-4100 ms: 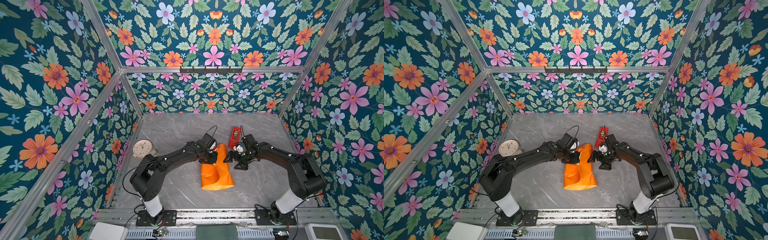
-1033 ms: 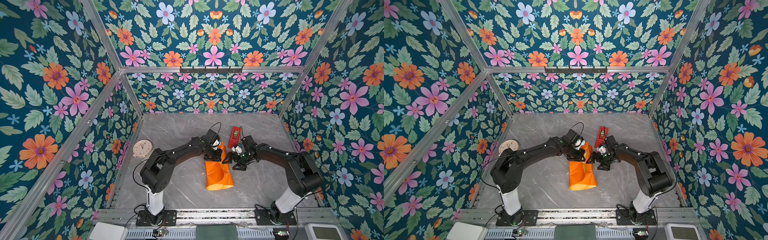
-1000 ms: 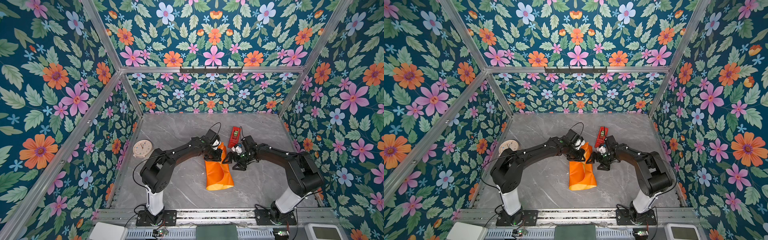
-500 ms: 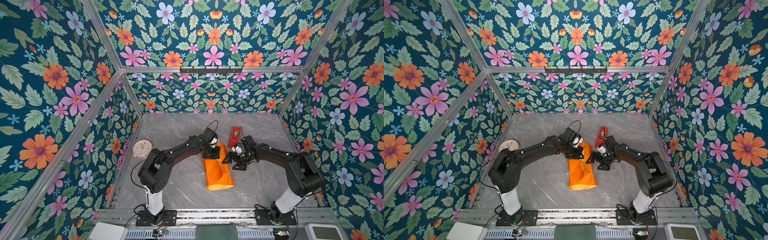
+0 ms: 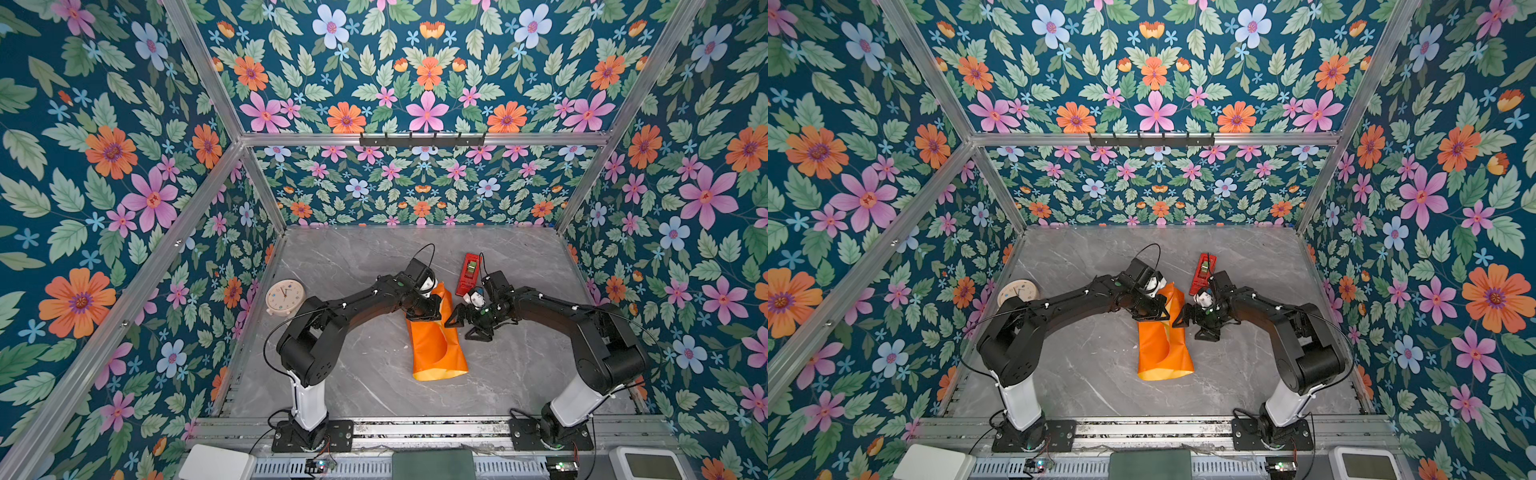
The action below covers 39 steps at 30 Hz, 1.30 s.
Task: Wrap a gift box in wrapping paper
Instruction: Second fold the wrapping paper around the gift box.
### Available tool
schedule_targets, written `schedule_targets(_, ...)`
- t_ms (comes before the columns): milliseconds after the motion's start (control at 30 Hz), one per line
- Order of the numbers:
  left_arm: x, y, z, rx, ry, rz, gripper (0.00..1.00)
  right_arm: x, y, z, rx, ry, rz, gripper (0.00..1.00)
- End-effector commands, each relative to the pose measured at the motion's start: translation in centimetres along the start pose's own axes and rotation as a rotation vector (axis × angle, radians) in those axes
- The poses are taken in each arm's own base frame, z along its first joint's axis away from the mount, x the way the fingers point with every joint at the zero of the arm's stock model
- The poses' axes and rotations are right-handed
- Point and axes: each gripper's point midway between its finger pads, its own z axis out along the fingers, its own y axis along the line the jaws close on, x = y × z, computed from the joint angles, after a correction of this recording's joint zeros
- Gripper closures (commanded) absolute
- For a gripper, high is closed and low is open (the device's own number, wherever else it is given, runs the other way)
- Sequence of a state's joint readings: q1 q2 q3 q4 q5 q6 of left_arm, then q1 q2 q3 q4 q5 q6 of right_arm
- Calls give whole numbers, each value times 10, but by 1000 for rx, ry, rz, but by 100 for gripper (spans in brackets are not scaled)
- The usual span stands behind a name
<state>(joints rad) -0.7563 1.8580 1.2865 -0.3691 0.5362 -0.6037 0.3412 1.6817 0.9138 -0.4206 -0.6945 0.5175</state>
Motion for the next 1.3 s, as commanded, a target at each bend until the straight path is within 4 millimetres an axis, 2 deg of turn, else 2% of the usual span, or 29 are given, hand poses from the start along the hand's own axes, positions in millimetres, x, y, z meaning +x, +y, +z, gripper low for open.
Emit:
schedule_targets(0, -4, 8, 10, -22, -30, 2, 96, 6, -40, 0, 196, -11, 63, 5)
schedule_targets(467, 7, 24, 15, -64, -10, -1, 83, 5, -38, -2, 200, -18, 60, 6)
schedule_targets(800, 18, 38, 20, -92, 8, -17, 65, 2, -30, -7, 184, -30, 55, 6)
schedule_targets(833, 19, 39, 21, -93, 10, -19, 64, 1, -19, -15, 162, -55, 34, 6)
schedule_targets(1033, 24, 44, 23, -101, 19, -19, 57, -2, -1, -29, 125, -86, 14, 6)
schedule_targets(1267, 26, 45, 22, -103, 20, -18, 50, 0, 2, -45, 155, -122, 0, 5)
